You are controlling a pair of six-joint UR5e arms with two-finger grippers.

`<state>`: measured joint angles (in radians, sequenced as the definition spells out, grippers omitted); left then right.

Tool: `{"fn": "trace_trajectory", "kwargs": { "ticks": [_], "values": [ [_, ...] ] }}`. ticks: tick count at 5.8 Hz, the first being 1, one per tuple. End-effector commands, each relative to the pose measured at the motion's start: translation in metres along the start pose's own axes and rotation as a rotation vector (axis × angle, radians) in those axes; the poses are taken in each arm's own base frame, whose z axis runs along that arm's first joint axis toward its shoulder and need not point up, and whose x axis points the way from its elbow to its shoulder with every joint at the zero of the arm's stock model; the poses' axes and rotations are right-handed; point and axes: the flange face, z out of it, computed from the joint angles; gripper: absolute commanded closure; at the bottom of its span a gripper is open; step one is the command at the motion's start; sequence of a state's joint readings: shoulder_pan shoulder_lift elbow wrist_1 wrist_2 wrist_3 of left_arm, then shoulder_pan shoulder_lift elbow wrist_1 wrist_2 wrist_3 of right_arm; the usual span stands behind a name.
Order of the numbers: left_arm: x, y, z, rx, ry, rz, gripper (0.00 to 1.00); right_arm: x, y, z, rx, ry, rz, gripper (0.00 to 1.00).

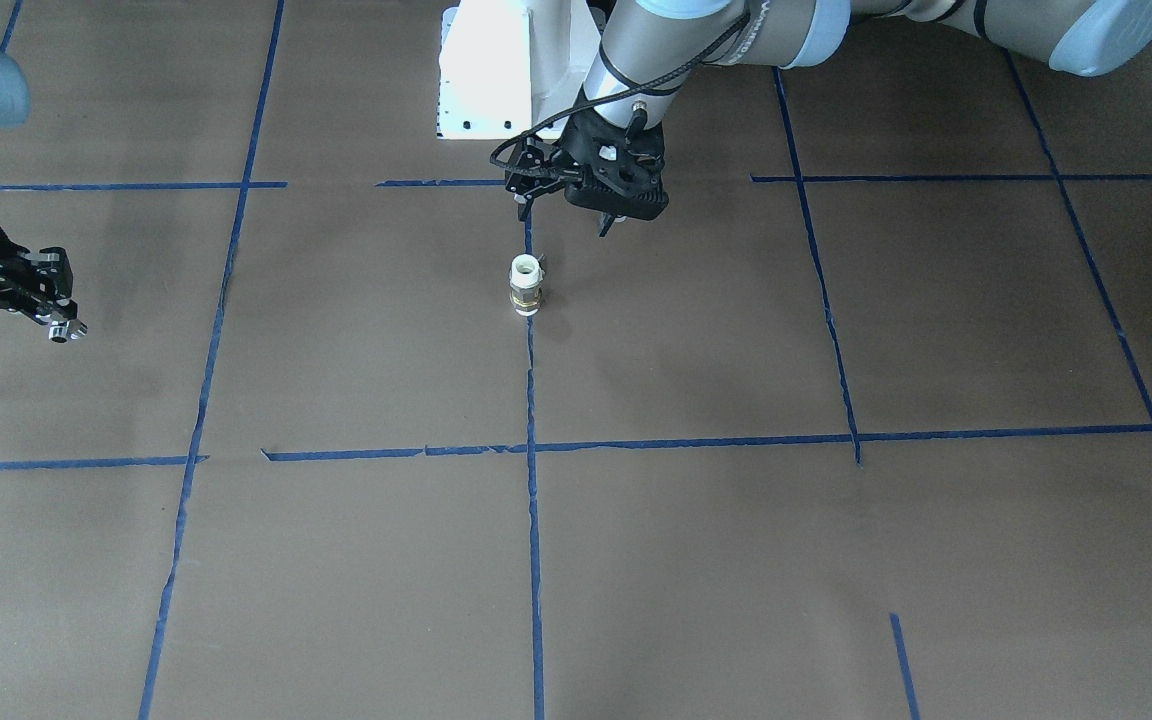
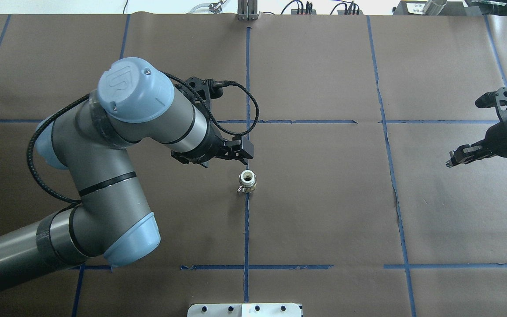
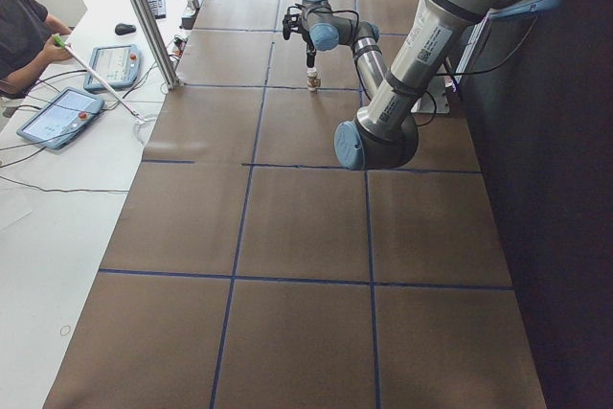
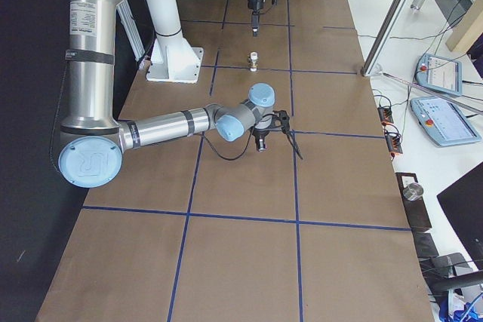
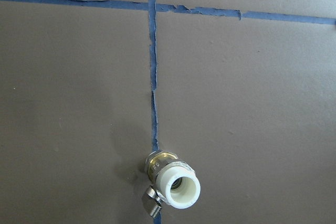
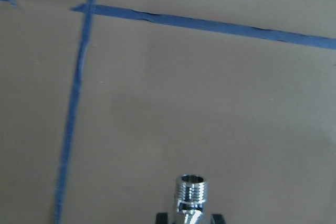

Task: Assemble PPR valve and pipe with both arms
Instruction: 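Carry the chrome fitting with the right gripper above the valve while the left arm withdraws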

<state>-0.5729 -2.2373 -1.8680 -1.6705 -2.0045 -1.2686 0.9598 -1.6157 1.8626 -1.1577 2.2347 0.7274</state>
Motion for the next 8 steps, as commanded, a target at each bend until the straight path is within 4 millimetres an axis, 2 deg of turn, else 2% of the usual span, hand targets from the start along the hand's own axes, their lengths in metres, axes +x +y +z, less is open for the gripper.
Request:
{"fn": "trace_trajectory", "kwargs": {
  "ticks": [1,2,3,4,5,8],
  "values": [
    [-0.045,0.01,-0.042,0.038,0.013,-0.009,0.05,-0.192,-0.005,-0.019,-0.002,-0.207,0.224,1.0],
    [-0.088,0.022,-0.062,0.049,-0.009,-0.029,0.05,-0.297,-0.002,-0.014,-0.002,-0.234,0.321,1.0],
    [-0.118,0.027,-0.073,0.057,-0.037,-0.05,0.05,-0.392,-0.006,-0.021,0.012,-0.159,0.335,1.0],
    [-0.145,0.026,-0.08,0.07,-0.068,-0.077,0.05,-0.448,-0.021,-0.01,0.019,-0.141,0.426,1.0],
    [-0.158,0.027,-0.076,0.064,-0.092,-0.091,0.05,-0.471,-0.033,-0.008,0.018,-0.143,0.445,1.0],
    [-0.16,0.028,-0.075,0.064,-0.095,-0.092,0.04,-0.469,-0.024,0.017,-0.008,-0.103,0.448,0.99]
  ]
}}
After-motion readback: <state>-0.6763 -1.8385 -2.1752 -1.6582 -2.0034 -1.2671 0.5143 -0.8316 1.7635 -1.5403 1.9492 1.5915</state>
